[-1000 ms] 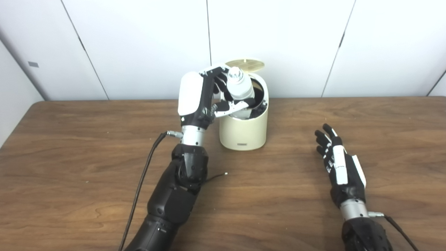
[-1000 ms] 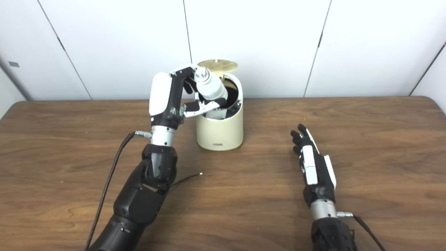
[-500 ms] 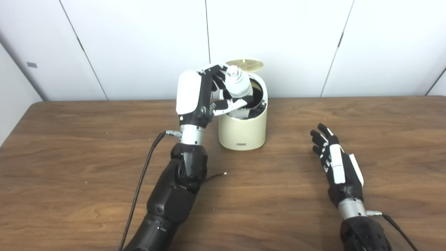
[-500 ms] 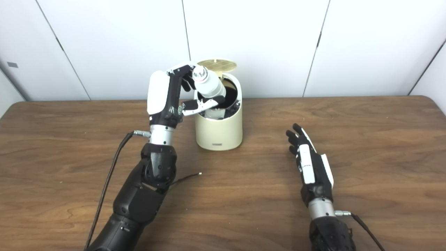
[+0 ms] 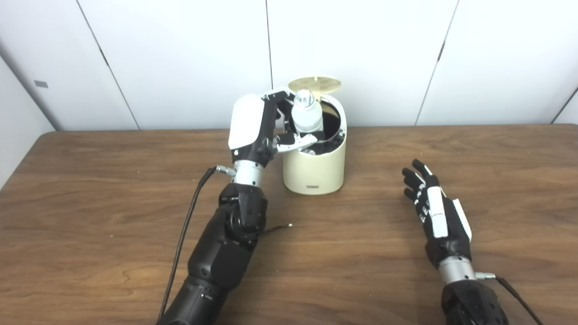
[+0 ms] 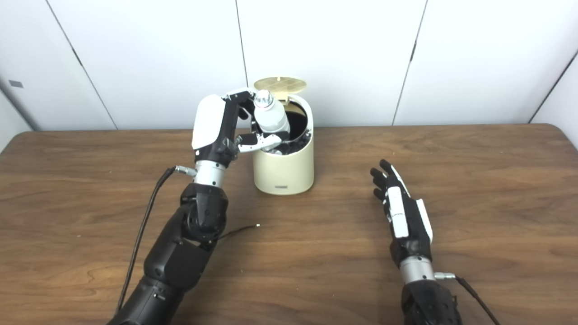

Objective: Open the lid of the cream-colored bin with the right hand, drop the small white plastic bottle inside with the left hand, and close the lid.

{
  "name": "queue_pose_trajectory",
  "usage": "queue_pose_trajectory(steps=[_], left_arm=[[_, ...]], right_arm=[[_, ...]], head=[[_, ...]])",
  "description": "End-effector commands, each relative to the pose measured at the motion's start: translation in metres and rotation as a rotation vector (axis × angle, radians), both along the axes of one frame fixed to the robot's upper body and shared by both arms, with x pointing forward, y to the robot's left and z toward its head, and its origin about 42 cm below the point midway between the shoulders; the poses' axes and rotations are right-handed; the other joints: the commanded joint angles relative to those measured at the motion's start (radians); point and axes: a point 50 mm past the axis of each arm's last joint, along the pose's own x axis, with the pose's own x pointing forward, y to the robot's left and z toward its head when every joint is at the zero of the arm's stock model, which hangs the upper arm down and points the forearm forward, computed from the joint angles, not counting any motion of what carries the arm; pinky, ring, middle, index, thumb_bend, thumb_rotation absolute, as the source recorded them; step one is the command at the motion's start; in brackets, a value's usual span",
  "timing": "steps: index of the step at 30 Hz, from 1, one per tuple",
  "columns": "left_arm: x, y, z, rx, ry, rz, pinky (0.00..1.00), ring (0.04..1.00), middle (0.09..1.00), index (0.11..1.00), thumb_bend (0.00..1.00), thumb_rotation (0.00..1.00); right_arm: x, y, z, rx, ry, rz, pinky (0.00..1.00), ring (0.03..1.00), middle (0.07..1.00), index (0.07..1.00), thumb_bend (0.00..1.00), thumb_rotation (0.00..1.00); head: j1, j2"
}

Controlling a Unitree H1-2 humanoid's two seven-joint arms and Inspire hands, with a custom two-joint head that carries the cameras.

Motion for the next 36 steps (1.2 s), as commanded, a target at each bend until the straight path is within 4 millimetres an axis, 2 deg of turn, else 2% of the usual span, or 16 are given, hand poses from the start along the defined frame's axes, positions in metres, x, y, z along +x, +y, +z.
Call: queue_pose_trajectory(steps=[1, 2, 3, 4, 7, 12, 15, 20, 23, 24, 25, 26, 27, 28, 34, 36], left_arm=[[0.004, -0.005, 0.026, 0.028, -0.076, 0.002, 0.55, 0.58, 0.478, 0.495, 0.53, 0.0], [0.004, -0.005, 0.026, 0.035, -0.076, 0.002, 0.56, 0.599, 0.48, 0.497, 0.53, 0.0], [0.003, -0.005, 0.027, 0.043, -0.075, 0.002, 0.58, 0.625, 0.563, 0.497, 0.53, 0.03], [0.003, -0.005, 0.027, 0.051, -0.073, 0.003, 0.61, 0.66, 0.634, 0.596, 0.71, 0.08], [0.001, -0.006, 0.03, 0.067, -0.066, 0.013, 0.65, 0.724, 0.724, 0.693, 0.86, 0.17], [-0.003, -0.007, 0.035, 0.08, -0.06, 0.025, 0.73, 0.829, 0.818, 0.779, 0.92, 0.28], [-0.003, -0.007, 0.034, 0.076, -0.054, 0.024, 0.74, 0.835, 0.824, 0.79, 0.94, 0.31], [-0.003, -0.007, 0.034, 0.066, -0.052, 0.019, 0.73, 0.821, 0.809, 0.776, 0.93, 0.31], [-0.004, -0.006, 0.035, 0.024, -0.062, -0.001, 0.64, 0.686, 0.697, 0.707, 0.9, 0.23], [-0.004, -0.005, 0.035, 0.003, -0.066, -0.01, 0.57, 0.606, 0.632, 0.655, 0.87, 0.17], [-0.005, -0.005, 0.035, -0.02, -0.073, -0.021, 0.54, 0.57, 0.6, 0.622, 0.86, 0.13], [-0.005, -0.004, 0.035, -0.043, -0.082, -0.033, 0.51, 0.539, 0.574, 0.558, 0.7, 0.09], [-0.005, -0.004, 0.035, -0.064, -0.087, -0.044, 0.47, 0.51, 0.548, 0.516, 0.59, 0.07], [-0.006, -0.003, 0.035, -0.083, -0.096, -0.053, 0.44, 0.487, 0.522, 0.5, 0.56, 0.03], [-0.008, -0.001, 0.035, -0.171, -0.133, -0.09, 0.36, 0.404, 0.472, 0.49, 0.52, 0.0], [-0.009, 0.0, 0.037, -0.196, -0.152, -0.091, 0.33, 0.387, 0.473, 0.486, 0.52, 0.0]], right_arm=[[0.004, 0.003, 0.015, -0.005, -0.066, 0.018, 0.91, 0.92, 0.875, 0.915, 0.54, 0.97], [0.004, 0.003, 0.015, -0.007, -0.065, 0.014, 0.91, 0.92, 0.874, 0.914, 0.54, 0.97], [0.005, 0.004, 0.016, -0.013, -0.064, 0.012, 0.92, 0.92, 0.871, 0.911, 0.54, 0.97], [0.005, 0.004, 0.015, -0.019, -0.063, 0.01, 0.94, 0.927, 0.872, 0.908, 0.54, 0.98], [0.005, 0.004, 0.015, -0.033, -0.061, 0.009, 0.98, 0.935, 0.871, 0.902, 0.54, 0.99], [0.005, 0.006, 0.016, -0.048, -0.06, 0.006, 0.98, 0.936, 0.869, 0.897, 0.53, 1.0], [0.006, 0.005, 0.015, -0.04, -0.059, 0.004, 0.98, 0.938, 0.869, 0.897, 0.52, 1.0], [0.006, 0.004, 0.014, -0.053, -0.059, 0.004, 0.98, 0.933, 0.865, 0.898, 0.54, 1.0], [0.006, 0.002, 0.014, -0.051, -0.059, 0.0, 0.99, 0.938, 0.87, 0.898, 0.53, 1.0], [0.007, 0.002, 0.014, -0.052, -0.06, -0.001, 0.99, 0.937, 0.871, 0.899, 0.53, 1.0], [0.007, 0.001, 0.013, -0.055, -0.061, 0.0, 0.98, 0.937, 0.872, 0.902, 0.53, 1.0], [0.007, 0.0, 0.013, -0.06, -0.06, 0.002, 0.98, 0.937, 0.874, 0.904, 0.54, 1.0], [0.007, -0.001, 0.013, -0.063, -0.057, 0.003, 0.97, 0.938, 0.875, 0.907, 0.55, 1.0], [0.007, -0.001, 0.013, -0.063, -0.056, 0.004, 0.97, 0.936, 0.875, 0.909, 0.55, 1.0], [0.008, -0.003, 0.01, -0.059, -0.058, 0.007, 0.95, 0.928, 0.875, 0.914, 0.54, 1.0], [0.008, -0.002, 0.01, -0.05, -0.057, 0.005, 0.97, 0.935, 0.873, 0.913, 0.55, 0.99]], head=[[0.002, 0.001], [0.004, 0.0], [0.006, 0.0], [0.006, 0.0], [0.006, 0.0], [0.006, 0.0], [0.007, -0.004], [0.007, -0.004], [0.009, -0.004], [0.009, -0.004], [0.008, -0.004], [0.008, -0.004], [0.009, -0.005], [0.009, -0.005], [0.012, -0.005], [0.011, -0.004]])
